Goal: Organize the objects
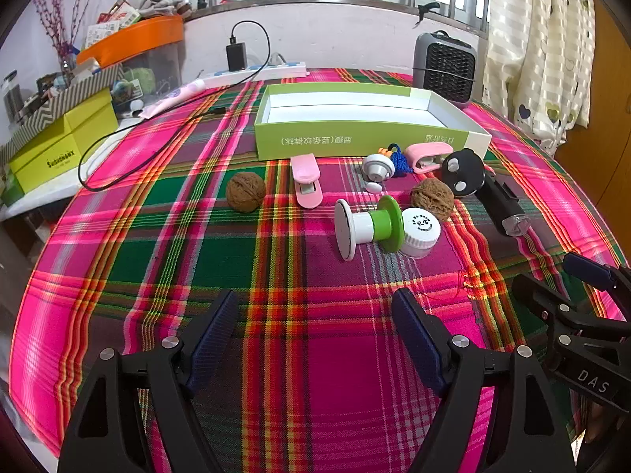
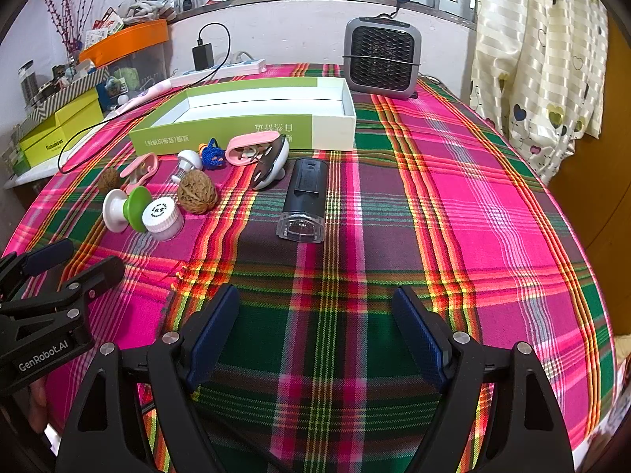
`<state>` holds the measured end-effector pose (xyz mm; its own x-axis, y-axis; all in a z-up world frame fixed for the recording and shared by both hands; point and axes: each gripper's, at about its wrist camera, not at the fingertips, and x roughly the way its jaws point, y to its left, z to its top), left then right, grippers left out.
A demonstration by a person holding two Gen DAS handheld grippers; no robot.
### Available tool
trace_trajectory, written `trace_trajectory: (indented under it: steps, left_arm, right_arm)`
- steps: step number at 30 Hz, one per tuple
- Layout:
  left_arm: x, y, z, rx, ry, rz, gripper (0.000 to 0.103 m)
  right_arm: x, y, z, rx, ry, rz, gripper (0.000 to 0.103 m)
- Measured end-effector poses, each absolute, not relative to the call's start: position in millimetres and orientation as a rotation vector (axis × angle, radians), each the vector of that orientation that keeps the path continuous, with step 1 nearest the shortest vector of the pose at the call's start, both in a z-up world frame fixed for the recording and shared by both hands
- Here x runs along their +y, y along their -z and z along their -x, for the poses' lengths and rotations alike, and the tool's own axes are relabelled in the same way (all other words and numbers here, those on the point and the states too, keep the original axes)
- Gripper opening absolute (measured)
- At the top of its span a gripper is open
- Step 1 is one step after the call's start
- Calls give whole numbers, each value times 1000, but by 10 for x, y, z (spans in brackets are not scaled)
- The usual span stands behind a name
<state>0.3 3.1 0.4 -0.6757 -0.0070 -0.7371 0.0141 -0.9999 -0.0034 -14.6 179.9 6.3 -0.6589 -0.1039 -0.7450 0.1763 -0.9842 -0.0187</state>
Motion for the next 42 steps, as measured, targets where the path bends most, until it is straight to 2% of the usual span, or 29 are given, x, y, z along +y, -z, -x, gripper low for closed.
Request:
trace_trajectory:
  steps: [42]
  left_arm:
    - [-1, -13, 63, 37, 2878, -1307, 79]
  right_arm:
    - [1815, -66, 179, 147, 2679, -1228, 80]
